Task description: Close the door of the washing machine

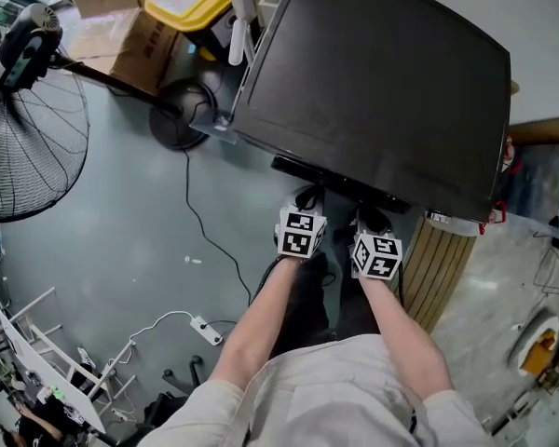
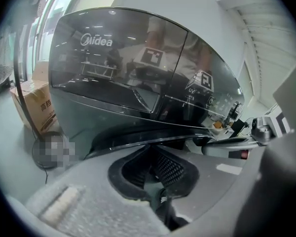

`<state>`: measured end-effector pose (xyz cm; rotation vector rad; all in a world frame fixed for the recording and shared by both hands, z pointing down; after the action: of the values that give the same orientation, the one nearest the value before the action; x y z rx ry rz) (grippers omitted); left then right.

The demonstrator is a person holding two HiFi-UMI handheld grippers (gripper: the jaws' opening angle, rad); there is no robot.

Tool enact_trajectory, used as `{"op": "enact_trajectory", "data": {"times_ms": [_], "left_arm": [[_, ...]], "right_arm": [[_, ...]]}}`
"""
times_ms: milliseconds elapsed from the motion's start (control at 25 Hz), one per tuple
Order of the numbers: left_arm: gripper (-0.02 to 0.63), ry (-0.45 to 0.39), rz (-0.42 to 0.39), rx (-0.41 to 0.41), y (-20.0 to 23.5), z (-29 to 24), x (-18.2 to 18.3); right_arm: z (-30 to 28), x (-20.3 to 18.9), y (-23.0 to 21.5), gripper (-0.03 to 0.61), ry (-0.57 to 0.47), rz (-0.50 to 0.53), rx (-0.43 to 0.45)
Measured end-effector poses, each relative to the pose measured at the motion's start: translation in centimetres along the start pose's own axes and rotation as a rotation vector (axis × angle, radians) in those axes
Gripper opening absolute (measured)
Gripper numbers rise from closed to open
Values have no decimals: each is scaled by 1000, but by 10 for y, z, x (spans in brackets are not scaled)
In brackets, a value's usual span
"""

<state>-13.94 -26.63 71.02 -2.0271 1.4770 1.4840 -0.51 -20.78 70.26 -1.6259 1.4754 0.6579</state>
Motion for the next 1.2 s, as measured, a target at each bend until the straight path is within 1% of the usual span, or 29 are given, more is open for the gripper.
{"op": "enact_trajectory", "data": {"times_ms": [160, 320, 400, 520, 720, 1000, 1080, 1200], "left_arm": [[11, 16, -3, -15, -1, 1, 0], [11, 16, -14, -10, 1, -1, 4], [8, 26, -20, 1, 2, 0, 5], [8, 35, -28, 20, -4, 11, 9], [8, 8, -41, 47, -32, 35, 17], [8, -6, -31, 110, -75, 77, 30], [8, 10, -19, 104, -88, 87, 26], [7, 30, 17, 95, -105, 106, 20]], "right_arm": [[0, 0, 0, 2, 9, -38, -15], [-3, 3, 0, 2, 13, -32, 13], [-2, 6, 6, 2, 20, -33, 48], [11, 10, 15, 2, 23, 1, 109], [42, 21, 21, 2, 2, 37, 180], [88, 37, 21, 3, -21, 63, 264], [102, 36, 22, 3, -1, 50, 305], [126, 24, 25, 3, 77, 10, 374]]}}
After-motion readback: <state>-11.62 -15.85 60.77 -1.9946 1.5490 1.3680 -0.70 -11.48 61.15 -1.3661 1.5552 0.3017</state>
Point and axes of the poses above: the fingertips, and each gripper's own axes: z backward along the fingers, y to its left, x out of its top, the point moved 3 cm from there along z, backward along the fingers, and after that the axes turned 14 degrees about -y, right-handed, at the moved point
